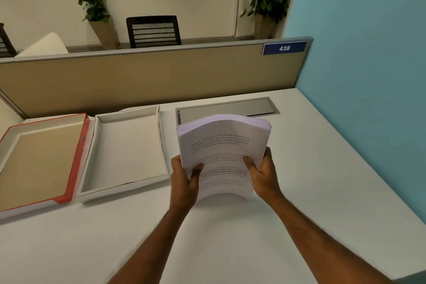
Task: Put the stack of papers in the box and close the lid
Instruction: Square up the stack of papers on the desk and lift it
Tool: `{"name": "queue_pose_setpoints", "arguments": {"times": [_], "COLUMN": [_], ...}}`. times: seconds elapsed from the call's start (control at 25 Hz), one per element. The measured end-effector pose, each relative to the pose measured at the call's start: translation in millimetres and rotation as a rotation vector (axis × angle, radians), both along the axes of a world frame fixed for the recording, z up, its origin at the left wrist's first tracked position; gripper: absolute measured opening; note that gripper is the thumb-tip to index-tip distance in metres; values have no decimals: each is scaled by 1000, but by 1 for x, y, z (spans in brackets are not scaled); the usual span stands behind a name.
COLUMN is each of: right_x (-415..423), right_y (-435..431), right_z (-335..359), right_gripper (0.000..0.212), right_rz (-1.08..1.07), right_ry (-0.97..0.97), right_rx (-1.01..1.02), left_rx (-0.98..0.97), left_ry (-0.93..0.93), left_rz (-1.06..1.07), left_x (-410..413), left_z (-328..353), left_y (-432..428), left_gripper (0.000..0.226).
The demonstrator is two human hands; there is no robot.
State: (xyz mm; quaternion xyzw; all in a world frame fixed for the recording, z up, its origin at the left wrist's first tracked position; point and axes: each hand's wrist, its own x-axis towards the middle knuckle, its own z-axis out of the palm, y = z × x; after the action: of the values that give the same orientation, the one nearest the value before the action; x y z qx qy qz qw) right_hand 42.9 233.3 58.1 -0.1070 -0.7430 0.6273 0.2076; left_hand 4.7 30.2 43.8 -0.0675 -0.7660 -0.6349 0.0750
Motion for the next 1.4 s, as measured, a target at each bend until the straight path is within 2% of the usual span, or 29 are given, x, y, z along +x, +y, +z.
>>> {"name": "queue_pose_setpoints", "arguments": {"times": [0.08, 0.16, 0.24, 0.28, 0.4, 0.6, 0.72, 0.84, 1.12, 1.28, 1.4], "right_x": [2, -2, -11, -15, -25, -28, -20, 0, -1, -3, 0], "right_y": [0, -4, -11, -14, -20, -21, -14, -12, -17, -16, -11], "right_z": [7, 26, 51, 61, 75, 77, 67, 36, 27, 12, -15], "right_gripper": [29, 42, 44, 42, 34, 26, 34, 27, 24, 29, 29], "right_rz": [0, -35, -139, -203, -326, -332, -209, -23, -8, -12, 12], "right_ry": [45, 117, 179, 185, 121, 102, 140, 164, 163, 164, 44], "right_rx": [19, 0, -24, -9, 44, 10, -22, -65, -49, -25, 6], "left_rx": [22, 82, 150, 178, 216, 159, 218, 170, 125, 123, 63], "left_ry": [38, 91, 178, 182, 69, 36, 171, 173, 236, 235, 140], "left_rz": [17, 37, 94, 154, 349, 381, 252, 17, 11, 11, -66], "left_x": [4, 1, -7, -11, -23, -27, -20, 3, 7, 2, 1], "left_z": [4, 25, 54, 69, 93, 96, 82, 48, 42, 22, -7], "left_y": [-4, -4, 1, 5, 18, 21, 12, 1, -1, -4, -14], "left_gripper": [39, 41, 51, 46, 38, 30, 35, 20, 41, 33, 29]}}
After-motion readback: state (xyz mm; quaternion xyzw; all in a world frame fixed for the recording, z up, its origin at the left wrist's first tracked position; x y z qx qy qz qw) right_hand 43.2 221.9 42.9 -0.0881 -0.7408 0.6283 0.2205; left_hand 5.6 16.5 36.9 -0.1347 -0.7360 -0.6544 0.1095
